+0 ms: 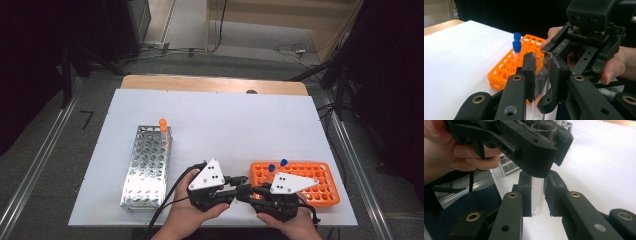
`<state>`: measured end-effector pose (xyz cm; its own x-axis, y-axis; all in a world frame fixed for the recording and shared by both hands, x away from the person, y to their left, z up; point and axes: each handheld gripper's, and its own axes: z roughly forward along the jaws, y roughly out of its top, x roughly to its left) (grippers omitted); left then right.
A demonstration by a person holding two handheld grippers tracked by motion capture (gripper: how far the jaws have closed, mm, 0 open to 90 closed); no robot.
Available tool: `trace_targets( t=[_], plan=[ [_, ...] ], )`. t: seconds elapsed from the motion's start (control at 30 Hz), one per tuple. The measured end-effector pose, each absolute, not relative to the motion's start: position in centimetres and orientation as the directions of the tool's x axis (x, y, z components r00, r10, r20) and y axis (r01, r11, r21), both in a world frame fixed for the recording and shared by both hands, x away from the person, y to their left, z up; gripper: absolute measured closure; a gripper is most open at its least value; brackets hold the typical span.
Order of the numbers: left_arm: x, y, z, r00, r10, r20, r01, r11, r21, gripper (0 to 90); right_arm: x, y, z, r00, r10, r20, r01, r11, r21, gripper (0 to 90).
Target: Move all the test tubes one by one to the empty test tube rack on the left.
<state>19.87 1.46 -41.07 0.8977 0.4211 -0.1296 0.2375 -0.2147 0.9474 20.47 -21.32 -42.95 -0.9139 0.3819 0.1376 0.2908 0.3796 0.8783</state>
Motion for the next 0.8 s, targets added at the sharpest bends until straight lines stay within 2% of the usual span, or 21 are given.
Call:
trace_targets(
  t=[0.33,0.53,0.67,0.8],
  plan=[
    [20.5,3.3,-40.3,0.866,0.484,-0.126,0.231,-0.165,0.959,77.2,20.7,-22.5,-41.7,-0.921,0.371,0.123,0.261,0.351,0.899,37.0],
    [21.0,4.9,-39.8,0.838,0.533,-0.12,0.228,-0.143,0.963,77.2,21.0,-23.4,-41.0,-0.91,0.398,0.119,0.265,0.336,0.904,11.9],
    [21.5,5.9,-39.7,0.82,0.559,-0.124,0.233,-0.128,0.964,77.2,21.2,-24.1,-40.5,-0.902,0.413,0.125,0.272,0.319,0.908,2.9],
    [21.9,6.8,-39.5,0.799,0.589,-0.119,0.232,-0.119,0.965,77.2,21.5,-25.0,-40.2,-0.888,0.438,0.137,0.286,0.296,0.911,0.0]
  ],
)
